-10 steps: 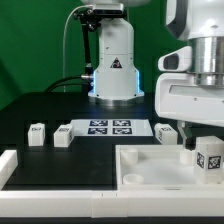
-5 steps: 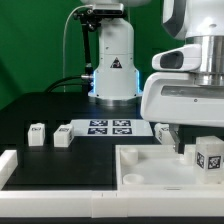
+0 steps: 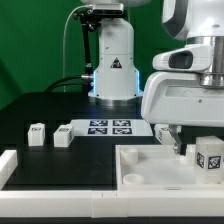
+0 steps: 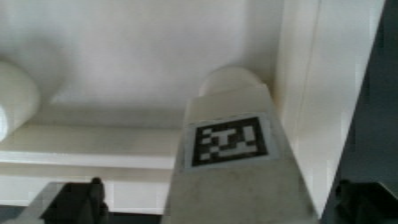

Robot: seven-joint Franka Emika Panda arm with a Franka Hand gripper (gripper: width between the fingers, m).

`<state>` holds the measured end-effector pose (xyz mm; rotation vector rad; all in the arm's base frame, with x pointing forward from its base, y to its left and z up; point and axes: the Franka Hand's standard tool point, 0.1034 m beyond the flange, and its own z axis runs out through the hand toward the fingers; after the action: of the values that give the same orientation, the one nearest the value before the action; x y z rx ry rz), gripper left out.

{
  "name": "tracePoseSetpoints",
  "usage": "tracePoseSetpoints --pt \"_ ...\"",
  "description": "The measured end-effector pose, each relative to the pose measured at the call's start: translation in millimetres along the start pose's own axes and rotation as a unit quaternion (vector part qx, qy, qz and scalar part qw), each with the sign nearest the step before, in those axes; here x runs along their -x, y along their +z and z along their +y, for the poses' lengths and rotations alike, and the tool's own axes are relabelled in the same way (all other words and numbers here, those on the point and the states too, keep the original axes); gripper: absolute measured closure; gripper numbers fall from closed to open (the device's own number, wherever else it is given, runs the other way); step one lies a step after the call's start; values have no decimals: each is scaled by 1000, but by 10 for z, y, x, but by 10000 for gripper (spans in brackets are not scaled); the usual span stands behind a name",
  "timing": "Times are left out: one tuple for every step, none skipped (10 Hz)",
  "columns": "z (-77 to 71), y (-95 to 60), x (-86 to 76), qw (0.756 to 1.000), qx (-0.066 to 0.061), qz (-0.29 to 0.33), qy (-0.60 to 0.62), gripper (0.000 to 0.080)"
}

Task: Assemble one leg

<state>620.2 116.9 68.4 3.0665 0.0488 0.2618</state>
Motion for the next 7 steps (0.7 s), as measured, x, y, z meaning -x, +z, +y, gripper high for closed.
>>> tracePoseSetpoints --pt "4 1 0 1000 0 0 0 151" --pt "4 1 0 1000 0 0 0 277" --pt "4 1 0 1000 0 0 0 277" --pt "4 1 0 1000 0 0 10 417" --pt "3 3 1 1000 0 0 24 509" --pt "4 3 1 1000 0 0 23 509" --pt "-1 4 3 999 -2 -1 49 508"
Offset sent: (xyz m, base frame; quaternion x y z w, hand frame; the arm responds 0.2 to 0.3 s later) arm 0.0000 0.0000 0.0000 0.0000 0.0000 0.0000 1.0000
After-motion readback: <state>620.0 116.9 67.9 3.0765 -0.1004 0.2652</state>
